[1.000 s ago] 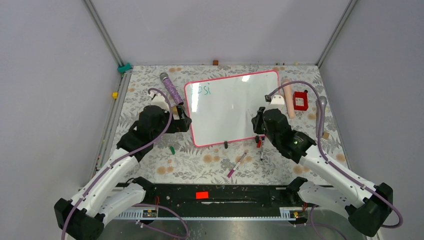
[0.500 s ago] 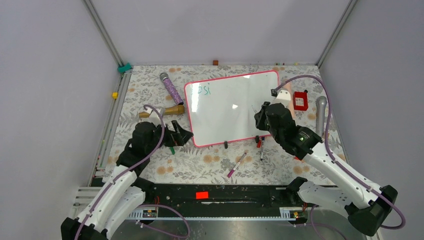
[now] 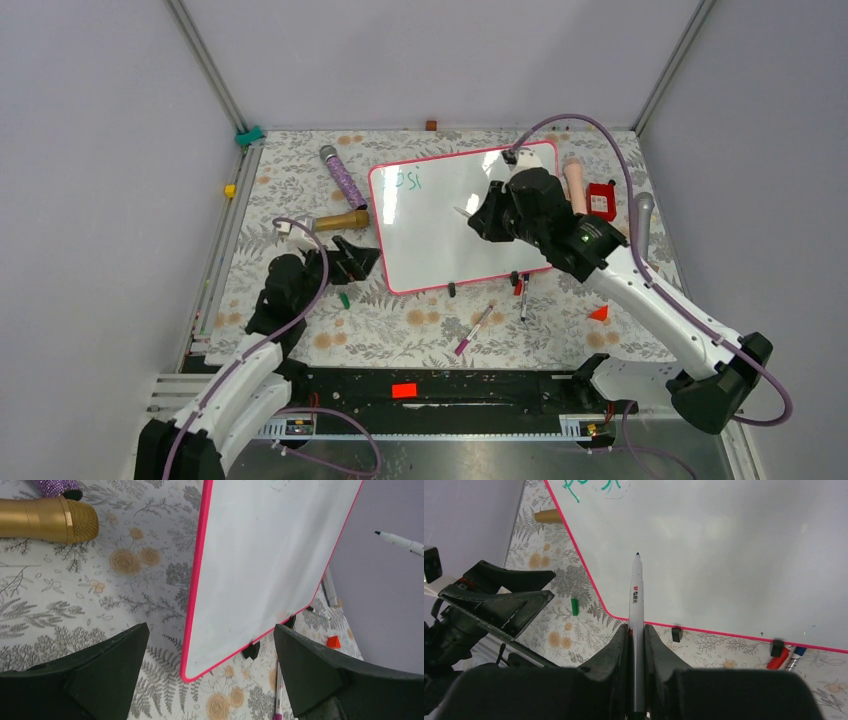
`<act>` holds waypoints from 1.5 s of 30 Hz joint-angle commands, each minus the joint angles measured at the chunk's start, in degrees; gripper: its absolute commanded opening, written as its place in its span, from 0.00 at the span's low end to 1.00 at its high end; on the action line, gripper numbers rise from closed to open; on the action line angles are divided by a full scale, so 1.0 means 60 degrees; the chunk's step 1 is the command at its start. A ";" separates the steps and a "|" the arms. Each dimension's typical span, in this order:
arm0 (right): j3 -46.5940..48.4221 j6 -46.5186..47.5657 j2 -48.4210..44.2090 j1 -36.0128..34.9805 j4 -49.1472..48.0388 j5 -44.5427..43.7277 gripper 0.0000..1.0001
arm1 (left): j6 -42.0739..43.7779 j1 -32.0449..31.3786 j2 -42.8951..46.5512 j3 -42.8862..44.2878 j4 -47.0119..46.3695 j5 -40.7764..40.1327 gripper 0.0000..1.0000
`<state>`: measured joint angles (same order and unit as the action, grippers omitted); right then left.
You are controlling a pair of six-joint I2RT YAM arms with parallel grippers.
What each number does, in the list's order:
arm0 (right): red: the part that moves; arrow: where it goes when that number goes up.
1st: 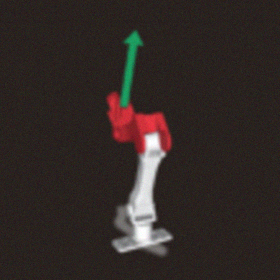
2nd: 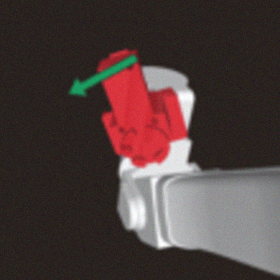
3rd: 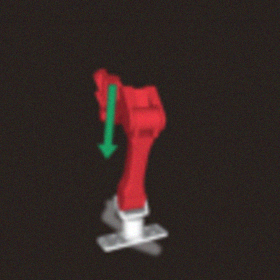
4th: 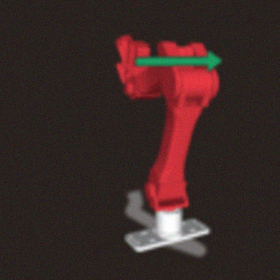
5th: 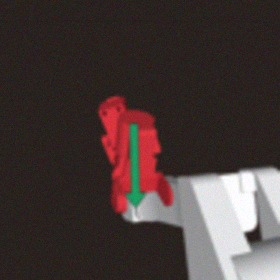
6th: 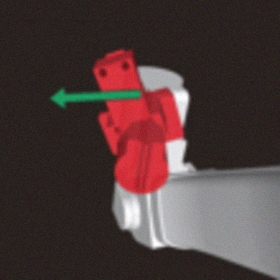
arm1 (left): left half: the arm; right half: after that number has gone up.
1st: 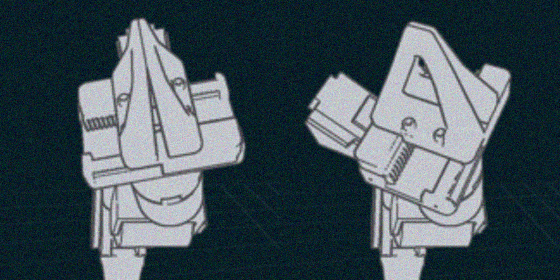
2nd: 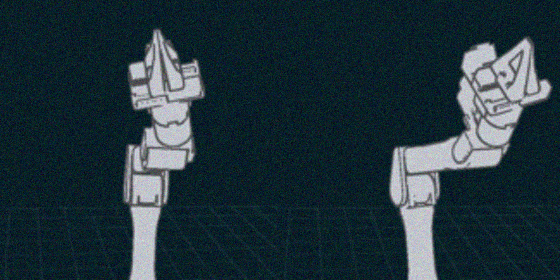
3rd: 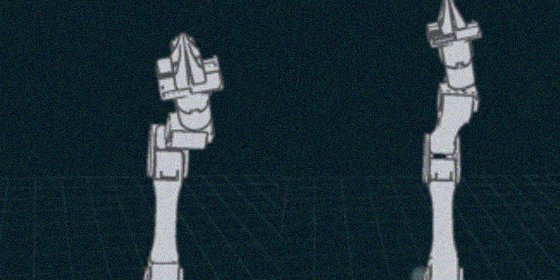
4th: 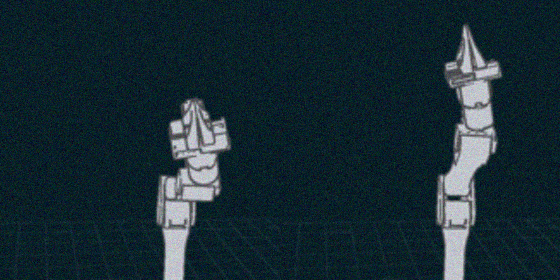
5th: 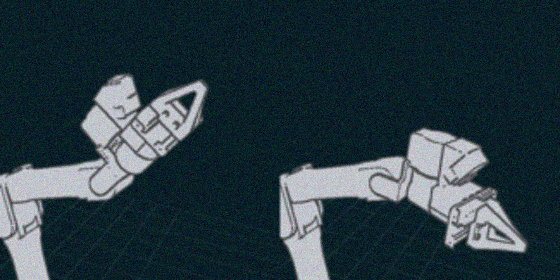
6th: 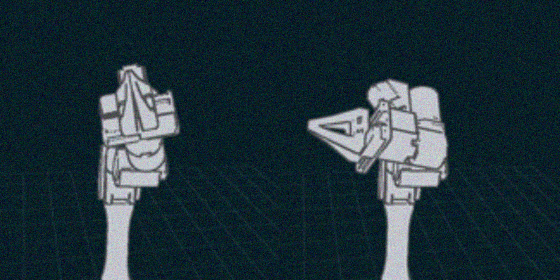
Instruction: Write a sentence on the whiteboard
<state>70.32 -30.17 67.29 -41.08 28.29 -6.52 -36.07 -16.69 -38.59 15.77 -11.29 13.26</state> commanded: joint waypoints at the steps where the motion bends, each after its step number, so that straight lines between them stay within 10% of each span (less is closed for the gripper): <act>1: 0.1019 -0.0100 0.0592 -0.0159 0.0192 0.0668 0.00 | -0.0507 0.0259 -0.1188 -0.0299 -0.3850 0.0708 0.96; 15: 0.4237 0.1351 0.3455 -0.0541 0.1679 -0.0797 0.00 | -0.1886 0.1530 -0.7530 0.0069 -1.2099 0.4474 0.59; 29: 0.5225 0.1608 0.4300 -0.0542 0.1720 -0.0873 0.00 | -0.2088 0.1461 -0.8878 0.0969 -1.2105 0.5055 0.57; 34: 0.5416 0.1660 0.4479 -0.0541 0.1652 -0.0892 0.00 | -0.2859 0.1421 -0.9904 0.1785 -1.2149 0.6001 0.23; 45: 0.5302 0.1681 0.4633 -0.0543 0.1462 -0.0806 0.00 | -0.2674 0.1430 -1.0016 0.1736 -1.2150 0.6046 0.14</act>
<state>100.47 -20.84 94.94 -43.83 38.28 -10.96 -52.38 -7.92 -98.87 25.28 -79.44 46.83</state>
